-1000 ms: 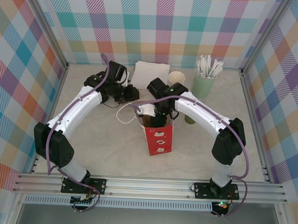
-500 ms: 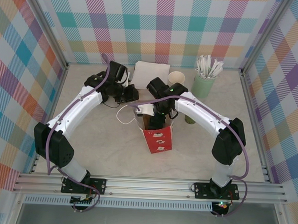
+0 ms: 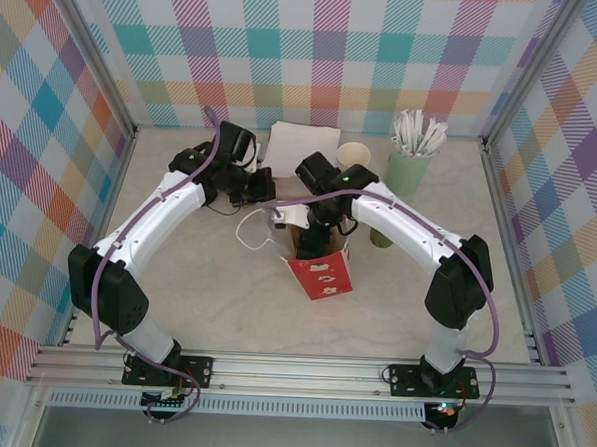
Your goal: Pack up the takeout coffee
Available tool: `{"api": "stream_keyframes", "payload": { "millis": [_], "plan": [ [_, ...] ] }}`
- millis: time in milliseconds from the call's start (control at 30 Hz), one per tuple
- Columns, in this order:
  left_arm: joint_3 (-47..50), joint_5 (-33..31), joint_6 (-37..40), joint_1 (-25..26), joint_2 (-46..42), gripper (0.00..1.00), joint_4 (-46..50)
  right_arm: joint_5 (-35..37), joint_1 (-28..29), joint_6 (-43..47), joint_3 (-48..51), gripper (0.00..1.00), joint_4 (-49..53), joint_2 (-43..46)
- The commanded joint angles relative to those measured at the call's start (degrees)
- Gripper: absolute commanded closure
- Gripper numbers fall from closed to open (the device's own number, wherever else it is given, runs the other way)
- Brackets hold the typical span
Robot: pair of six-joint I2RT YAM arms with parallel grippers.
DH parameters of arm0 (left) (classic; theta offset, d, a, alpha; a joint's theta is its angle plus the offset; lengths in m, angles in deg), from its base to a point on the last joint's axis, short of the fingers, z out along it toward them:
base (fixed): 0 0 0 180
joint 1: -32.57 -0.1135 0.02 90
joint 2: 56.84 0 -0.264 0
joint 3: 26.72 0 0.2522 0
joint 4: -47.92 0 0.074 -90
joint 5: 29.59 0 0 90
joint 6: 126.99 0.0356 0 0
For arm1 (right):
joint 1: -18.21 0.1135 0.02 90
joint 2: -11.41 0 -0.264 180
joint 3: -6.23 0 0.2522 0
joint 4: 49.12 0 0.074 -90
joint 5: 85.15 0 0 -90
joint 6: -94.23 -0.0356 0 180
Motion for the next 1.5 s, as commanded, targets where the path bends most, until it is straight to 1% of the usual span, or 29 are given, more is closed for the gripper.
{"api": "stream_keyframes", "payload": {
  "millis": [0,233,433,633,733,867,1033,1167,1467],
  "plan": [
    [-2.42,-1.3,1.06,0.32,-2.03,1.0,1.97,-3.17,-0.73,-1.89,-2.0,0.23,-0.89,3.99],
    [-4.04,-3.13,1.49,0.37,-2.25,1.0,4.56,-4.62,-1.73,-4.88,-3.13,0.16,-2.31,8.07],
    [-5.09,-3.33,1.41,0.29,-1.68,1.0,5.39,-3.97,-2.6,-7.53,-3.32,0.12,-3.35,11.48],
    [-5.54,-4.4,1.33,0.3,-1.55,1.0,6.3,-2.22,-4.29,-14.38,-4.44,0.07,-5.5,15.86],
    [-5.7,-5.08,1.21,0.31,-1.59,1.0,6.67,-1.36,-5.19,-18.94,-4.31,0.0,-7.91,19.25],
    [-5.87,-5.2,1.0,0.23,-1.59,1.0,6.61,1.77,-6.46,-25.18,-5.12,0.0,-8.98,22.38],
    [-6.48,-5.5,0.98,0.29,-1.44,1.0,6.94,5.93,-10.71,-35.99,-6.02,0.0,-8.57,25.95],
    [-7.49,-5.72,1.04,0.36,-1.08,1.0,7.29,6.22,-15.54,-44.1,-5.07,0.0,-8.24,29.23],
    [-8.57,-5.55,0.79,0.38,-0.54,1.0,7.43,6.75,-24.62,-50.21,0.21,0.0,-5.15,33.2]
  ]
}}
